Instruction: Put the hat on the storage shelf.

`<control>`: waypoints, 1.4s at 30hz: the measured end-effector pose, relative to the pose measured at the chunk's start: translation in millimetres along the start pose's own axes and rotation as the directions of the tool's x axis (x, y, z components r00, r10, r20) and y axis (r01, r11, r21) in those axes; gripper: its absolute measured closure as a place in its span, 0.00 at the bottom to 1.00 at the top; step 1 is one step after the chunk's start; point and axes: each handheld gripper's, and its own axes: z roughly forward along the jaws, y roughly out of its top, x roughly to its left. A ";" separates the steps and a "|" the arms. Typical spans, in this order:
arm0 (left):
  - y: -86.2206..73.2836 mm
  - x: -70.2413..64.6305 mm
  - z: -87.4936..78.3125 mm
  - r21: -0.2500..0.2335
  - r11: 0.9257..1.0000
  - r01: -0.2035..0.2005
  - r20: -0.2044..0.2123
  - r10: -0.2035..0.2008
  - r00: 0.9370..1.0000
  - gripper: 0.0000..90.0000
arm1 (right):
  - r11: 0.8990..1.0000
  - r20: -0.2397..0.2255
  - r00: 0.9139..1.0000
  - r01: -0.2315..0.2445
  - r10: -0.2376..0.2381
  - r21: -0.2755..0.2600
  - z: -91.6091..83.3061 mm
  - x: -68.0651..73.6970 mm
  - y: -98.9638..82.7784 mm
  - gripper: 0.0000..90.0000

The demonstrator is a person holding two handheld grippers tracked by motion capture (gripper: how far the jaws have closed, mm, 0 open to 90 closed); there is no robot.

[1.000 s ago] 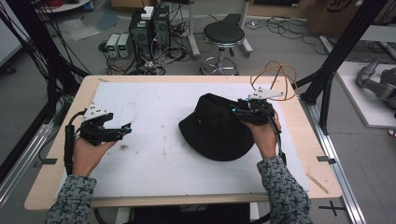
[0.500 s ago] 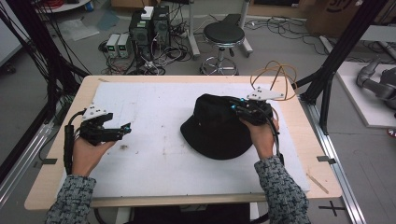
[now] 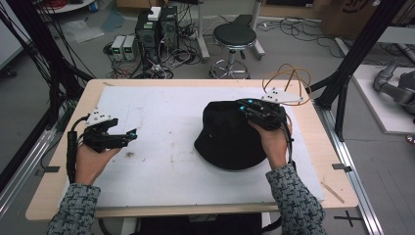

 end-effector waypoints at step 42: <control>0.4 1.0 0.5 -0.005 1.000 0.001 0.001 -0.001 1.000 0.21 | 0.968 -0.156 0.987 -0.015 -0.025 -0.250 -37.7 14.2 91.7 0.93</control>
